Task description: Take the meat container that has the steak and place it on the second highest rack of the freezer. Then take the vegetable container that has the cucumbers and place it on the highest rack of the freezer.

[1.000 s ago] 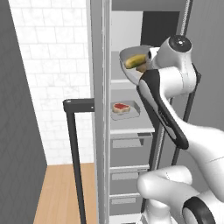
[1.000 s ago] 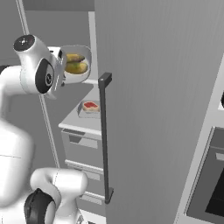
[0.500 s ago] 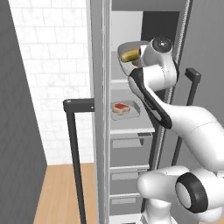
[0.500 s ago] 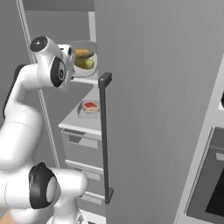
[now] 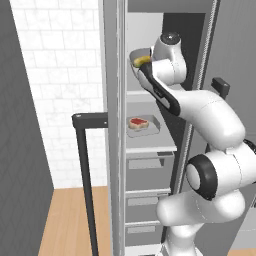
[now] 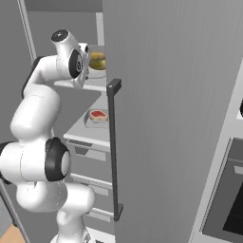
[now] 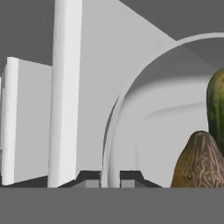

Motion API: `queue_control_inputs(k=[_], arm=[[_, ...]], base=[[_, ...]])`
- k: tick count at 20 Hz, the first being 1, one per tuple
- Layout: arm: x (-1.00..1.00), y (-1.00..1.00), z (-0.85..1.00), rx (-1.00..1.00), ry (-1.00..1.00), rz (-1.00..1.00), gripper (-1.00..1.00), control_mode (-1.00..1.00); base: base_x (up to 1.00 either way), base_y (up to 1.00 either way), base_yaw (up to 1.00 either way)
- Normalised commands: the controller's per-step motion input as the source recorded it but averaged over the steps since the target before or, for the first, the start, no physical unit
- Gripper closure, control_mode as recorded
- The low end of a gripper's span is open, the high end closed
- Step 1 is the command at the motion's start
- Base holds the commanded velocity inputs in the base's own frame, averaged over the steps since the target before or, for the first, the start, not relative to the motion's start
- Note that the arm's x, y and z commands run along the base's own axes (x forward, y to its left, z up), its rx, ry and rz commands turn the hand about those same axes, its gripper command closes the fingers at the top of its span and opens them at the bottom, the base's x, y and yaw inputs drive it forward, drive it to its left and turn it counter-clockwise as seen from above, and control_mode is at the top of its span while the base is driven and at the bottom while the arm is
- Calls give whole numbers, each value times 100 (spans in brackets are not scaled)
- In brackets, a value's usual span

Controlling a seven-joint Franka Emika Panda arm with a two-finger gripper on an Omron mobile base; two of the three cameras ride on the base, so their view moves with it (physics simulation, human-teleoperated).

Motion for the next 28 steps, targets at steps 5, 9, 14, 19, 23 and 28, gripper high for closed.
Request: queue_control_inputs(k=[5, 9, 14, 19, 23, 28], arm=[[56, 0, -5, 0, 1, 0, 100, -100], [45, 0, -17, 0, 2, 0, 100, -100], [25, 0, -33, 0, 5, 0, 100, -100], [30, 0, -17, 0, 1, 0, 100, -100], [47, 0, 0, 0, 0, 0, 100, -100], [45, 0, -21, 0, 0, 0, 100, -100]], base=[[0, 0, 0], [0, 0, 0], [0, 0, 0], [0, 0, 0], [0, 0, 0], [0, 0, 0]])
